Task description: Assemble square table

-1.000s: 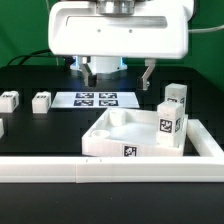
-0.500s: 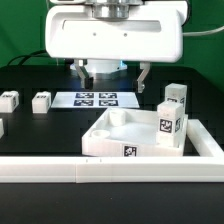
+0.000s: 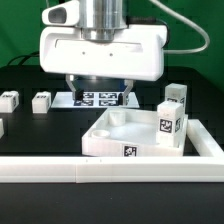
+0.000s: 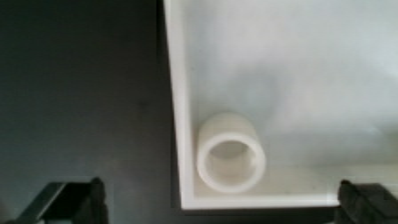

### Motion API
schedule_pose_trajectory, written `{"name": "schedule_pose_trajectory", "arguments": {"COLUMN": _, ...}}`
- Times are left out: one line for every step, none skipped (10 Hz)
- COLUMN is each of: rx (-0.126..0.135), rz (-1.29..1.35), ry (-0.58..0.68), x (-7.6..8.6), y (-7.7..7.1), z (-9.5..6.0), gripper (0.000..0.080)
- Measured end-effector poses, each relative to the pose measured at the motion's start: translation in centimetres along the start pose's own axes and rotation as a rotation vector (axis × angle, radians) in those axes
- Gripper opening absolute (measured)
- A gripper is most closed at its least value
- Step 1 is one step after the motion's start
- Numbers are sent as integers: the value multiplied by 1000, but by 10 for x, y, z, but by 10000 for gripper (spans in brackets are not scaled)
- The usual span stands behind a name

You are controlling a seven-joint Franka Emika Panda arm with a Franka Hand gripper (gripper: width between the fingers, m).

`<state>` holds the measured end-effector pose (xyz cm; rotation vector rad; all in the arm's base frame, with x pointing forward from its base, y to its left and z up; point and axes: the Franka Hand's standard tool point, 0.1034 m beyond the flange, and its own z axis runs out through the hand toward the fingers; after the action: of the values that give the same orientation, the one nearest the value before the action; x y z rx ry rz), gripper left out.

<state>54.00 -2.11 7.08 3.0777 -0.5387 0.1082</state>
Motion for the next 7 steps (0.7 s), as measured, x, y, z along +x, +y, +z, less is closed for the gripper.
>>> {"name": "schedule_pose_trajectory", "arguments": {"rx": -4, "rz": 3, "ry": -6, "x": -2, "y": 2, "z": 4, "gripper": 649}}
{"name": "schedule_pose_trajectory", "arguments": {"rx": -3, "rz": 2, "ry": -4, "x": -1, "y": 1, "z": 3, "gripper": 649}}
{"name": "schedule_pose_trajectory", "arguments": {"rx": -4, "rz": 2, "ry": -5, "x": -1, "y": 1, "z": 3, "gripper": 649}}
{"name": "schedule_pose_trajectory", "arguments": {"rx": -4, "rz": 2, "ry": -5, "x": -1, "y": 1, "z": 3, "gripper": 649}}
{"name": "schedule_pose_trajectory", "arguments": {"rx": -4, "rz": 2, "ry": -5, "x": -1, "y": 1, "z": 4, "gripper": 649}}
{"name": "schedule_pose_trajectory", "arguments": {"rx": -4, "rz": 3, "ry": -6, "x": -2, "y": 1, "z": 4, "gripper": 649}}
{"name": "schedule_pose_trajectory", "arguments": {"rx": 5, "rz": 37, "ry": -17, "x": -6, "y": 7, "z": 8, "gripper": 649}}
